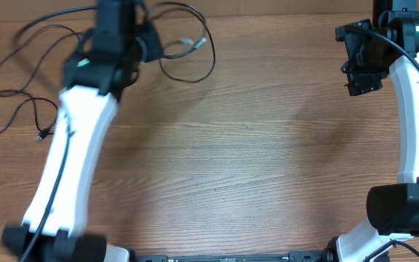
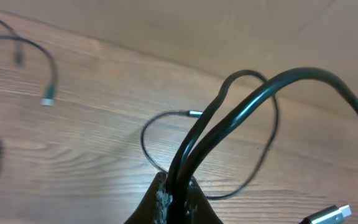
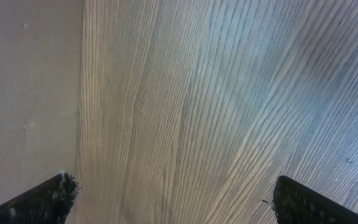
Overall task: Untangle cables
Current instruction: 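Lift the coiled cable and pull it toward the upper left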
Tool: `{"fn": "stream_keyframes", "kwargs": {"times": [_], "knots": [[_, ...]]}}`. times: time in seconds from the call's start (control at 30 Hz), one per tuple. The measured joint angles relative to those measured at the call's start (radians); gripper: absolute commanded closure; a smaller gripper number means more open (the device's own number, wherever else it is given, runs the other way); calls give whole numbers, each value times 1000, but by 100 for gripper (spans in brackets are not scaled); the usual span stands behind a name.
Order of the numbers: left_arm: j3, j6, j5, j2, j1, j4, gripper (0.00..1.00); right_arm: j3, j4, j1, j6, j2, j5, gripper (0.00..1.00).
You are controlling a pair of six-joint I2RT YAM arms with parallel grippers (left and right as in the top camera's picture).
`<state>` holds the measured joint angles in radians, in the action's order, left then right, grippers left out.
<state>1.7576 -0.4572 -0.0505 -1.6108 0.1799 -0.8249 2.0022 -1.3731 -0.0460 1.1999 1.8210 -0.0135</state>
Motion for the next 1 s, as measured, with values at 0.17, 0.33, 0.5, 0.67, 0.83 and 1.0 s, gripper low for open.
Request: {"fn": "stream_keyframes", "kwargs": {"times": [0.17,0.33,0.5,0.67,0.83,1.0], "knots": [[1,-85,-3,114,-70,-117,96,0,0,0,0,0,-1,0],[1,-208,-4,198,-159,-153,96,0,0,0,0,0,0,0],[1,-255,-35,314,-229,-208,96,0,0,0,0,0,0,0],[2,-370,-143,406,-283,-381,96,0,0,0,0,0,-1,0],[2,-513,-222,428,-355,-513,96,0,-1,0,0,0,0,0],[2,-640,-278,424,-461,-625,96,0,-1,0,0,0,-1,0]]}}
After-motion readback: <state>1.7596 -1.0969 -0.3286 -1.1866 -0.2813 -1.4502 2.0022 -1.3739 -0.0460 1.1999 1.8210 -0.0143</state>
